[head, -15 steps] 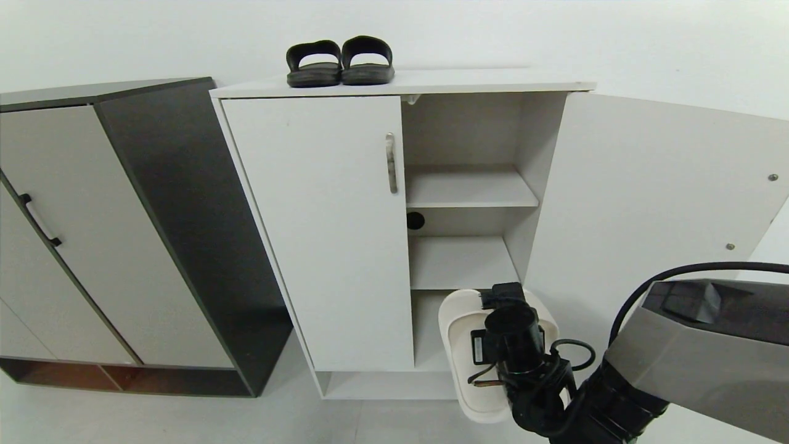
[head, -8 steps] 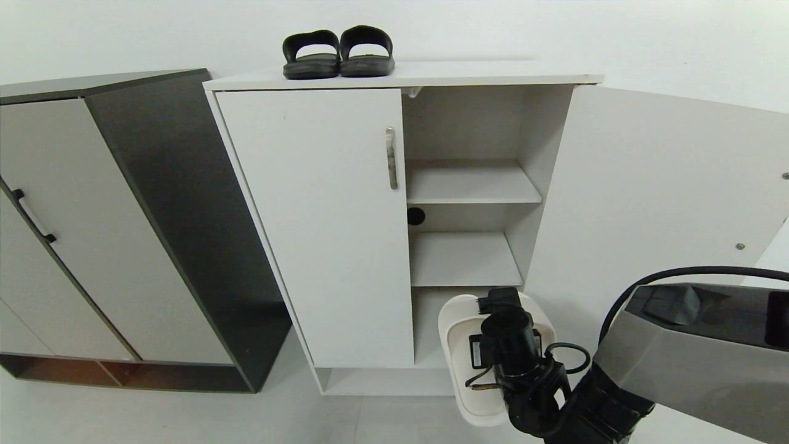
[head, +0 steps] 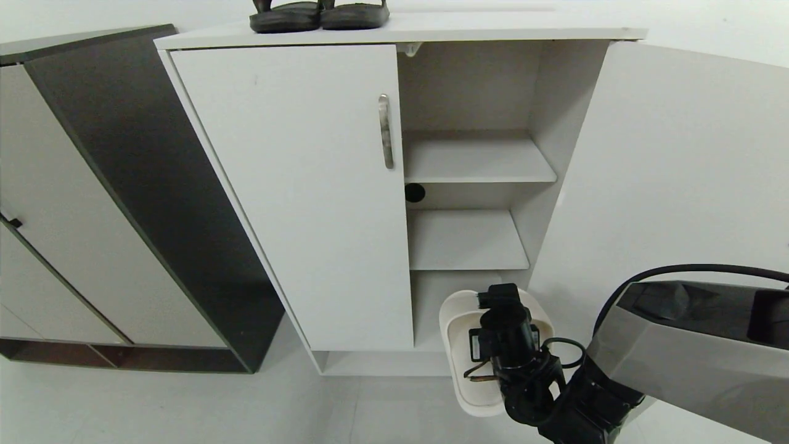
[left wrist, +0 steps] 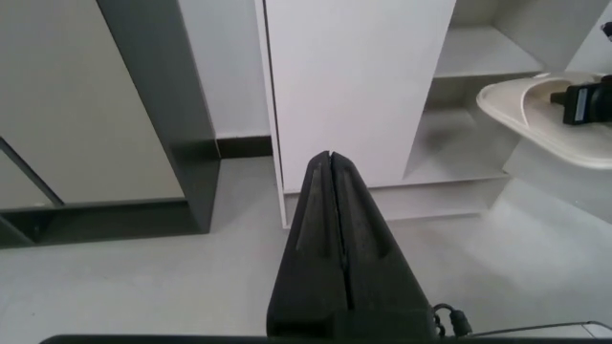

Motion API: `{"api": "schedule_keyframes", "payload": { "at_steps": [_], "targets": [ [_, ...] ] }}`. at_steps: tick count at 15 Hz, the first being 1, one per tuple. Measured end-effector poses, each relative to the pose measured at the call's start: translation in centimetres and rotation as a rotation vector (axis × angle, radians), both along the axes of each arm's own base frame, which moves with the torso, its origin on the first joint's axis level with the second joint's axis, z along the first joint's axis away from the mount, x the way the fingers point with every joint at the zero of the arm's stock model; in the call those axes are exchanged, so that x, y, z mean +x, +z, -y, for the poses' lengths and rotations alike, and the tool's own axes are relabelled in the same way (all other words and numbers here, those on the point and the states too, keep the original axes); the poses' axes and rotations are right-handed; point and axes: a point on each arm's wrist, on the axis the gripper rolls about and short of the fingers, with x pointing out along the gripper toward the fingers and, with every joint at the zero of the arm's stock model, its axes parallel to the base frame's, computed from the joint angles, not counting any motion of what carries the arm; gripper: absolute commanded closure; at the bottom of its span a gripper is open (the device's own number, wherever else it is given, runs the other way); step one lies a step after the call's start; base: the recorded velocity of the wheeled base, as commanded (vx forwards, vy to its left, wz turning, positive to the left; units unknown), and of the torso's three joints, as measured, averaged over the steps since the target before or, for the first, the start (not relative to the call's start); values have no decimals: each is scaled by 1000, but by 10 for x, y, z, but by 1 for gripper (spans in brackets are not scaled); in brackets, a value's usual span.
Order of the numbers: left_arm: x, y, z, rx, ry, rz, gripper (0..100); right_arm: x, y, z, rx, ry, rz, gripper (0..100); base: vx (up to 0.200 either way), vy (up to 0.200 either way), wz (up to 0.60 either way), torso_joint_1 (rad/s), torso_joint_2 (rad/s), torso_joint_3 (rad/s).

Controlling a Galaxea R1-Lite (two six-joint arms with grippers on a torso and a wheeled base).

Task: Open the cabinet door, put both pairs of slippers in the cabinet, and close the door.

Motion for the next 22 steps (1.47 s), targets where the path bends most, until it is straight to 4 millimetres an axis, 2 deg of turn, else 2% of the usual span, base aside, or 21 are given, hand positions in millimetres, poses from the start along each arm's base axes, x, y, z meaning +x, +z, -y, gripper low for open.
{"api": "schedule_keyframes", "payload": {
  "at_steps": [5,7,9,18,22],
  "targets": [
    [0,0,0,-1,0,0,100,1,12,-6,54,6,83,100,0,0,0,0,4,-199],
    [0,0,0,-3,1,0,100,-4,18,-7,57,32,150,100,0,0,0,5,5,-78],
    [0,0,0,-3,1,0,100,-9,31,-7,92,48,293,100,0,0,0,0,0,0],
    [0,0,0,-1,0,0,100,-9,11,-3,68,47,276,100,0,0,0,0,0,0],
    [0,0,0,-1,0,0,100,-8,10,-2,65,43,273,100,200,0,0,-5,2,1]
  ]
}}
